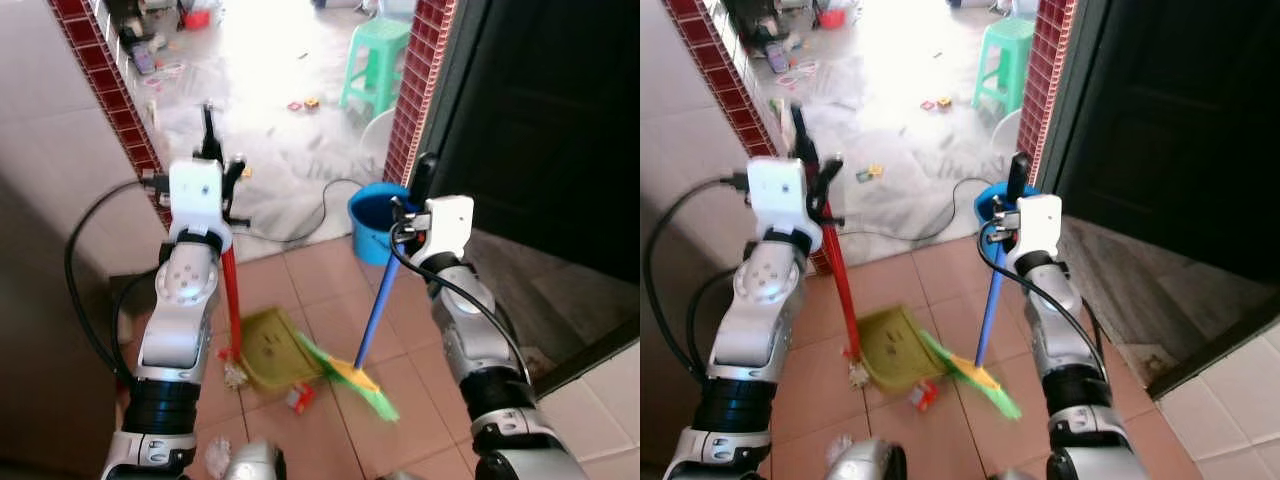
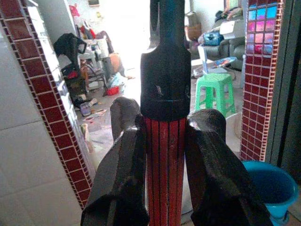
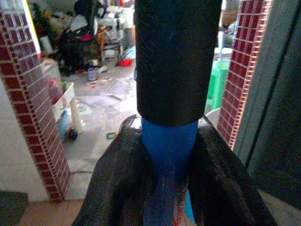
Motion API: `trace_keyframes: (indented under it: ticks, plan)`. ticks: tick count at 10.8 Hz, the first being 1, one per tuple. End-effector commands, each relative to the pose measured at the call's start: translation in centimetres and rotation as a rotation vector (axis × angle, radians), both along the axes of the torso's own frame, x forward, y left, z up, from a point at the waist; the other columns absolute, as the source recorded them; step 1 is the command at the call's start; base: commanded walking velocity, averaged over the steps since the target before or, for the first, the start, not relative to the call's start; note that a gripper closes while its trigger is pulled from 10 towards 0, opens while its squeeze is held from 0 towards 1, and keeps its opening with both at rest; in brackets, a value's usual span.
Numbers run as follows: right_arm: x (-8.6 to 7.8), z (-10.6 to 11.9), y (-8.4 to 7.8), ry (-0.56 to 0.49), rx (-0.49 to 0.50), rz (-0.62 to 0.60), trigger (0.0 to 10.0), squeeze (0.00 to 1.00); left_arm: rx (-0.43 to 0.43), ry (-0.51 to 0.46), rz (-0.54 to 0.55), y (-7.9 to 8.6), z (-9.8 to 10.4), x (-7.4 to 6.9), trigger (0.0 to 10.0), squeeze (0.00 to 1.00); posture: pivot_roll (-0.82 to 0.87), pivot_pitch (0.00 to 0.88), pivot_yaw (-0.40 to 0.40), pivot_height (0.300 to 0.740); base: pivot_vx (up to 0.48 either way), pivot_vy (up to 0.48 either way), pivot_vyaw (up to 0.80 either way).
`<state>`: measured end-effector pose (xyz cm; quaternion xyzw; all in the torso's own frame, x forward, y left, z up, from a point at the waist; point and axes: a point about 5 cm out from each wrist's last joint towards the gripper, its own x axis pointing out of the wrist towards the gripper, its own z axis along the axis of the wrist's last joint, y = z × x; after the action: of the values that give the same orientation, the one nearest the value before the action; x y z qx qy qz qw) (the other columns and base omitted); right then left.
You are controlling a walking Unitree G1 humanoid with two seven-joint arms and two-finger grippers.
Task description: Sweep floor
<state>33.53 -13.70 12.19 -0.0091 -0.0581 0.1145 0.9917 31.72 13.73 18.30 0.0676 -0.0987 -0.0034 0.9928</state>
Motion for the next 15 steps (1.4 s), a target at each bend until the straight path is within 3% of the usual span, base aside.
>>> trace_keyframes:
  ticks: [1, 3, 5, 6, 7, 9, 11, 14, 15]
  plan:
    - [0.1, 1.2, 0.8, -0.054, -0.016, 0.021, 10.0, 0.00, 0.011, -0.036, 0.015, 0.2, 0.4, -0.2, 10.0, 0.00, 0.03, 0.077, 0.033, 0.740, 0.000, 0.000, 0.79]
    - [-0.1, 0.8, 0.8, -0.048, -0.029, 0.016, 10.0, 0.00, 0.015, -0.067, 0.018, 0.2, 1.0, -0.5, 10.0, 0.00, 0.04, 0.055, 0.027, 0.740, 0.000, 0.000, 0.79]
    - [0.4, 0.9, 0.6, -0.046, -0.034, -0.029, 10.0, 0.00, 0.121, -0.125, 0.027, 0.8, 2.1, -0.5, 10.0, 0.00, 0.06, 0.067, 0.034, 0.740, 0.000, 0.000, 0.79]
    - [0.4, 0.8, 0.4, -0.041, -0.037, -0.031, 10.0, 0.00, 0.124, -0.108, 0.026, 1.0, 1.8, -0.4, 10.0, 0.00, 0.06, 0.071, 0.024, 0.740, 0.000, 0.000, 0.79]
    - [0.3, 0.5, 0.2, -0.027, -0.044, -0.024, 10.0, 0.00, 0.138, -0.081, -0.045, 0.2, 1.1, -0.6, 10.0, 0.00, 0.05, 0.067, 0.012, 0.740, 0.000, 0.000, 0.79]
    - [0.3, 0.6, 0.1, -0.029, -0.047, -0.031, 10.0, 0.00, 0.195, -0.074, -0.020, -0.1, 0.5, -1.1, 10.0, 0.00, 0.05, 0.069, 0.009, 0.740, 0.000, 0.000, 0.78]
    - [0.3, 0.3, -0.2, -0.019, -0.044, -0.050, 10.0, 0.00, 0.261, -0.106, -0.007, 0.8, 0.4, -1.5, 10.0, 0.00, 0.03, 0.064, 0.005, 0.740, 0.000, 0.000, 0.00]
    - [0.6, 0.4, -0.6, -0.019, -0.052, -0.090, 10.0, 0.00, 0.347, -0.074, 0.037, 2.5, -0.7, -1.6, 10.0, 0.00, 0.03, 0.062, 0.011, 0.740, 0.000, 0.000, 0.00]
    - [0.5, 0.2, -0.7, -0.013, -0.061, -0.100, 10.0, 0.00, 0.384, -0.031, 0.049, 2.9, -2.0, -1.4, 10.0, 0.00, 0.03, 0.062, 0.011, 0.740, 0.000, 0.000, 0.00]
